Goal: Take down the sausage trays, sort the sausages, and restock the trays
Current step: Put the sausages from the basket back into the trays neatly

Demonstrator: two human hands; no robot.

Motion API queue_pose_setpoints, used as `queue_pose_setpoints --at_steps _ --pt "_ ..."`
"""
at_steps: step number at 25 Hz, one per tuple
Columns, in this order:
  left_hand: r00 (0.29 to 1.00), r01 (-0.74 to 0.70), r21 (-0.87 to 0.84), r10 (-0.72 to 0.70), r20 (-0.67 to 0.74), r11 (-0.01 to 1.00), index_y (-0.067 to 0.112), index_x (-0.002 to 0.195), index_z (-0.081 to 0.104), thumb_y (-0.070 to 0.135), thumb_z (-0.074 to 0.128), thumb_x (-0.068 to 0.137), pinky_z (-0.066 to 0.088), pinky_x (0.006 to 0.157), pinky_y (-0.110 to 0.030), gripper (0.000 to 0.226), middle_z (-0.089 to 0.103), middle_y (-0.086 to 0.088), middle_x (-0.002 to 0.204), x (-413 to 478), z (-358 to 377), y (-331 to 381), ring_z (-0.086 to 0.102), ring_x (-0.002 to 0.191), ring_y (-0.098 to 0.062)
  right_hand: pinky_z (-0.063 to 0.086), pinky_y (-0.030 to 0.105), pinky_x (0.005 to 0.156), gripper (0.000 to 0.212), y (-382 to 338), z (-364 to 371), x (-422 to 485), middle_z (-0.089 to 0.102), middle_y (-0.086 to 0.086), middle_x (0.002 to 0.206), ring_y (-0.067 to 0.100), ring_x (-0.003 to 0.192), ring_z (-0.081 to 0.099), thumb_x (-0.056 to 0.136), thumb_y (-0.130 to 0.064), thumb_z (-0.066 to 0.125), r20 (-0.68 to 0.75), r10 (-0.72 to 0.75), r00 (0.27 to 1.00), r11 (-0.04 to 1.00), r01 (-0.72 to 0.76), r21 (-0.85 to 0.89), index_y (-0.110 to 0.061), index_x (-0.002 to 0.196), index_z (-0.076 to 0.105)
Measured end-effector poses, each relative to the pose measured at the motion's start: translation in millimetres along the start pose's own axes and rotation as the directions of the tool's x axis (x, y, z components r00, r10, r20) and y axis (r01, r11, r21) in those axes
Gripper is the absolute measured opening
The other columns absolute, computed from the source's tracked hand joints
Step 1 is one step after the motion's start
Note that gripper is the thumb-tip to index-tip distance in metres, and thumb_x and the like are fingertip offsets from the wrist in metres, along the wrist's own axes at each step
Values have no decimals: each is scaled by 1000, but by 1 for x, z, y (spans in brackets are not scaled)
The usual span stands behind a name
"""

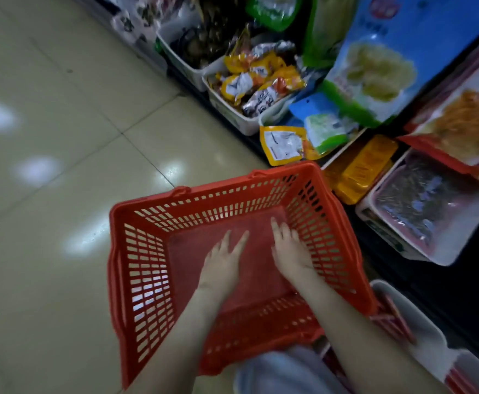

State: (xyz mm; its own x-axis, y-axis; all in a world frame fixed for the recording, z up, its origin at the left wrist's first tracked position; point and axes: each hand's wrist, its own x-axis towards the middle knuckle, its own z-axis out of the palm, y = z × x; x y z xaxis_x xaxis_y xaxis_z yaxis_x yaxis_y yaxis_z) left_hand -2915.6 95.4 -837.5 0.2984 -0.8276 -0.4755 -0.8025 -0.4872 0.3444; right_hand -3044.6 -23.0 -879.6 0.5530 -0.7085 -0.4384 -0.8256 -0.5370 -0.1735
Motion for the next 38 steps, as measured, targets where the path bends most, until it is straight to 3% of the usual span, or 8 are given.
queue_pose_setpoints --at_steps 6,12,15,20,24,27,32,38 --pt "996 50 102 -57 63 993 34 151 -3 13 41 95 27 111 -42 74 3 -18 157 58 56 -14 23 140 -35 48 39 89 105 24 78 44 -32 16 151 37 115 41 85 -8 60 209 150 966 963 -95 -253 -41 145 -20" --pt "993 120 -99 -120 10 988 38 150 -2 14 46 92 30 109 -45 79 12 -20 156 33 17 27 25 139 -36 38 47 103 97 -3 2 9 11 12 152 31 131 26 85 -3 54 110 -78 991 997 80 -8 -46 147 -8" --pt "984 -65 -350 1 -180 934 27 152 10 11 48 91 26 112 -37 74 21 -18 154 4 -32 77 23 141 -32 33 45 108 96 1 -76 -37 21 14 149 34 132 28 82 -13 55 -107 -65 992 936 98 337 -46 147 -8" --pt "857 -474 -330 341 -386 816 27 150 21 17 50 95 36 102 -33 64 38 -14 144 -80 -86 210 39 131 -30 36 28 106 99 70 -181 -185 31 6 148 21 132 39 75 -11 61 -421 129 898 729 202 654 -28 152 2" --pt "716 -698 -235 659 -230 676 29 149 24 22 52 95 44 94 -39 61 40 -11 142 -161 -73 336 45 124 -32 42 6 77 100 148 -203 -340 42 5 128 8 97 57 73 -2 67 -395 473 787 595 45 802 -27 151 10" --pt "604 -796 -40 797 20 604 30 150 21 30 49 96 45 94 -44 61 36 -9 144 -210 -28 415 47 122 -32 45 13 66 73 208 -177 -437 55 7 107 13 83 56 72 -4 69 -287 715 637 452 -109 885 -25 132 34" --pt "573 -812 107 747 337 574 24 151 19 26 43 98 39 98 -42 58 34 -12 143 -265 100 482 42 126 -33 53 40 79 54 300 -66 -547 62 11 99 25 85 62 68 -17 76 104 931 351 -10 -260 966 -10 113 48" --pt "545 -814 187 611 574 549 24 151 18 20 44 95 29 110 -38 61 19 -9 154 -269 277 492 30 136 -32 42 30 71 47 379 86 -591 58 3 90 24 86 56 71 -14 76 349 906 239 -274 -296 915 -8 107 46"
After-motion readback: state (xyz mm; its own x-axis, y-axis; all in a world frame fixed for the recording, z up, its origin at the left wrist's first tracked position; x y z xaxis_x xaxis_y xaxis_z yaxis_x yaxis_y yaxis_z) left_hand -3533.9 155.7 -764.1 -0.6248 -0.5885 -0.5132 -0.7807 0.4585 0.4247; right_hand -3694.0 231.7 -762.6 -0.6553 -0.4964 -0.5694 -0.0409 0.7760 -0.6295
